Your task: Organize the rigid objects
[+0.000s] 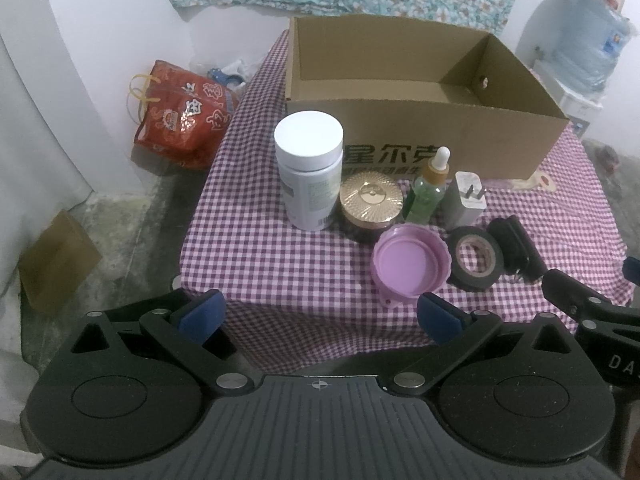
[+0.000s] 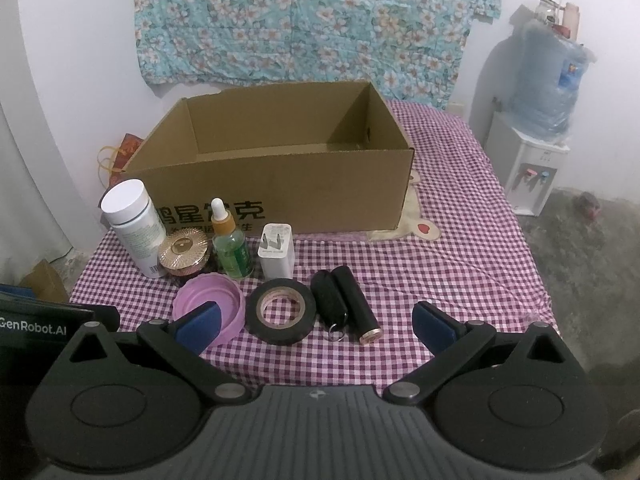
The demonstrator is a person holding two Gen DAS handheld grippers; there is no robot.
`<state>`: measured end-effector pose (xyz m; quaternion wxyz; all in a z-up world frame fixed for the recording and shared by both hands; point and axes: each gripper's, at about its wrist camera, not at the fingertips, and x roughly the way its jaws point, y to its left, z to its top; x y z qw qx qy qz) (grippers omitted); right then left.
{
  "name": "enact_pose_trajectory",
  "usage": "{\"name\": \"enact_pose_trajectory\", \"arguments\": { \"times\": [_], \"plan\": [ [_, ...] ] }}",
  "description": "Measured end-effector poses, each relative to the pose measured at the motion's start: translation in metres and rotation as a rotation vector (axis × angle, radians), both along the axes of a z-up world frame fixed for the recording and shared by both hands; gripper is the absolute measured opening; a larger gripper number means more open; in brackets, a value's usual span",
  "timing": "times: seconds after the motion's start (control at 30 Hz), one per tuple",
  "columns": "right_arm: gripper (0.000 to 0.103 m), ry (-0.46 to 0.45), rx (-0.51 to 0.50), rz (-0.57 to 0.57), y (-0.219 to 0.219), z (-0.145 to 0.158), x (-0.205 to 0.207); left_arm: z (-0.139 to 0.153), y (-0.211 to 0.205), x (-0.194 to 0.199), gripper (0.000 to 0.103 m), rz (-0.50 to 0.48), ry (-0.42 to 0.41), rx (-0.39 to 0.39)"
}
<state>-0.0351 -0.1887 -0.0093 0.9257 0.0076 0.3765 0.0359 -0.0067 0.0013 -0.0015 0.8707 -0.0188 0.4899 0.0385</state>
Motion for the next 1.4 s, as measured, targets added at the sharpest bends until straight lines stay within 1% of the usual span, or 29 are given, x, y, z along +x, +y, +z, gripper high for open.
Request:
{"name": "enact_pose_trajectory", "arguments": {
  "times": [0.53, 0.9, 1.03, 1.13, 1.3, 1.37, 1.4],
  "plan": [
    [0.103, 0.001, 0.000, 0.002, 0.001, -0.001, 0.000, 0.000, -0.001, -0.001, 0.103, 0.003, 0.004, 0.007],
    [0.103, 0.013, 0.005, 0.008, -0.001, -0.005, 0.004, -0.006, -0.006, 0.006, 0.103, -0.005, 0.023, 0.013],
    [0.103, 0.020, 0.002, -0.001, -0.009, -0.011, 0.009, -0.010, -0.012, 0.011, 0.103, -0.043, 0.007, 0.000],
    [0.103, 0.017, 0.011, -0.026, -0.022, -0.014, 0.014, -0.014, -0.019, 0.018, 0.103, -0.088, -0.007, -0.018],
    [0.096, 0.019, 0.027, -0.062, -0.048, -0.019, 0.025, -0.022, -0.039, 0.032, 0.102, -0.199, -0.035, -0.060],
    [0.093, 0.018, 0.060, -0.062, -0.060, -0.021, 0.030, -0.023, -0.045, 0.036, 0.102, -0.249, -0.055, -0.095],
    [0.090, 0.020, 0.083, -0.060, -0.066, -0.021, 0.033, -0.024, -0.051, 0.038, 0.102, -0.272, -0.067, -0.112]
  ]
}}
